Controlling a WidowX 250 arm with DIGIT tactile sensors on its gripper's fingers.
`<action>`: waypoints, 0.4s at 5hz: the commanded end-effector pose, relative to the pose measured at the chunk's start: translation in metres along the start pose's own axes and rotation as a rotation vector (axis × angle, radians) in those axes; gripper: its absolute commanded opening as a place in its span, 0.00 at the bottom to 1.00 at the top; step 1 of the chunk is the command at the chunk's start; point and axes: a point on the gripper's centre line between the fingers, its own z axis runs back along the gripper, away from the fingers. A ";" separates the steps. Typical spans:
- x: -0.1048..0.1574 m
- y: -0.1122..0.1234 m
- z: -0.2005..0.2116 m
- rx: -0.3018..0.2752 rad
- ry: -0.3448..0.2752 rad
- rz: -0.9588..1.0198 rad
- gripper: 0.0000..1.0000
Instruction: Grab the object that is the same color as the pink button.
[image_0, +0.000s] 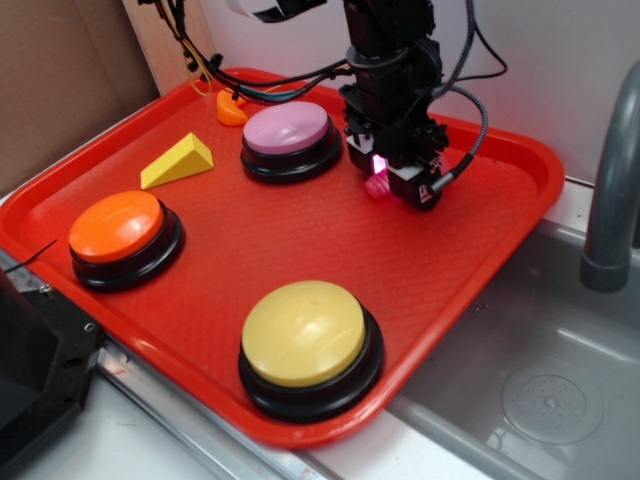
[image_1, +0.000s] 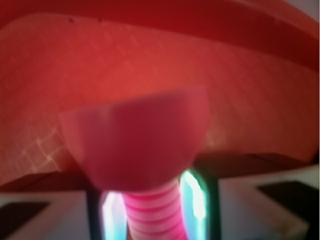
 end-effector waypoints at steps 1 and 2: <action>-0.013 0.015 0.087 -0.026 -0.028 0.040 0.00; -0.043 0.021 0.116 -0.048 -0.023 0.114 0.00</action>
